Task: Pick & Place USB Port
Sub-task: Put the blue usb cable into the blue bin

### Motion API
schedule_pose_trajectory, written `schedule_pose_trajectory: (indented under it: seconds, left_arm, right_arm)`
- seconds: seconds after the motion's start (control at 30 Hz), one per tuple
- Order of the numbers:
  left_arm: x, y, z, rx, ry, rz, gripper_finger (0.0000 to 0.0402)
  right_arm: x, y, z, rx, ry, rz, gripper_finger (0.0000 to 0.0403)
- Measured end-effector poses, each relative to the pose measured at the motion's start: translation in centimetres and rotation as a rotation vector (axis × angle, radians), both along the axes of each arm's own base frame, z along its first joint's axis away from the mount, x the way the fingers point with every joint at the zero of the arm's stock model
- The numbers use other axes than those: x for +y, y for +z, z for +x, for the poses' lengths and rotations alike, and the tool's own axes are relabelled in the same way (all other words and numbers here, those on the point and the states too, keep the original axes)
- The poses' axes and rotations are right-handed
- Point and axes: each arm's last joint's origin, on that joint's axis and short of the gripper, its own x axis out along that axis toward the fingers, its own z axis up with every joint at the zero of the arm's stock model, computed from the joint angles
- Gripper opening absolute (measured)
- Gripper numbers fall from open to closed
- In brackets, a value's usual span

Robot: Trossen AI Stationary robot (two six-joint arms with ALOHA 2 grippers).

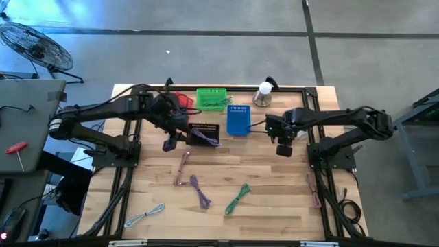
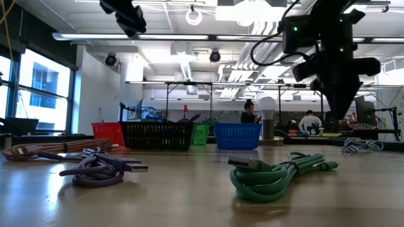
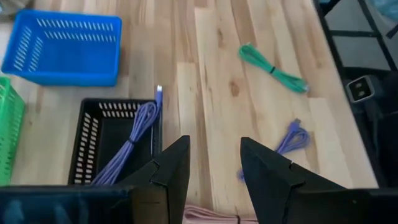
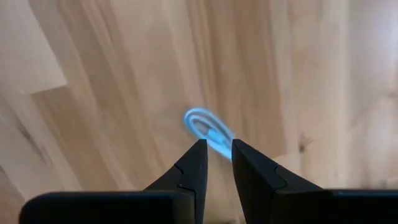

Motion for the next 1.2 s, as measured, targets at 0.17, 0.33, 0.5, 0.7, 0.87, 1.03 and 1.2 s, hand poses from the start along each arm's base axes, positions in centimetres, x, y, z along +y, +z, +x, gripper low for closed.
schedule_pose_trajectory:
  seconds: [0.17,0.33,0.5,0.7,0.87,1.03,1.2]
  left_arm:
    - [0.1,-1.7,0.3,0.003,-0.002,0.000,0.0138]
    - [0.1,-2.3,0.5,-0.004,-0.002,0.001,0.0138]
    - [0.1,-2.3,0.5,-0.004,-0.001,0.001,0.0138]
    - [0.1,-2.3,0.5,0.002,-0.001,-0.001,0.0138]
    - [0.1,-2.3,0.4,0.002,-0.001,-0.001,0.0138]
    - [0.1,-2.3,0.4,0.003,0.001,-0.003,0.0138]
    - [0.1,-2.3,0.4,0.006,0.003,-0.007,0.0138]
  right_arm:
    - [0.3,-1.1,-0.7,0.029,0.001,0.058,0.0066]
    - [0.4,-2.1,-1.0,0.056,0.003,0.064,0.0066]
    - [0.1,-2.6,-0.3,0.046,-0.001,0.030,0.0066]
    - [0.0,-4.1,0.1,0.135,-0.003,0.053,0.0066]
    - [-0.1,-5.6,0.6,0.199,-0.002,0.073,0.0066]
    - [-0.2,-6.7,0.9,0.255,0.002,0.061,0.0066]
    - [-0.3,-6.9,0.9,0.271,-0.003,0.041,0.0066]
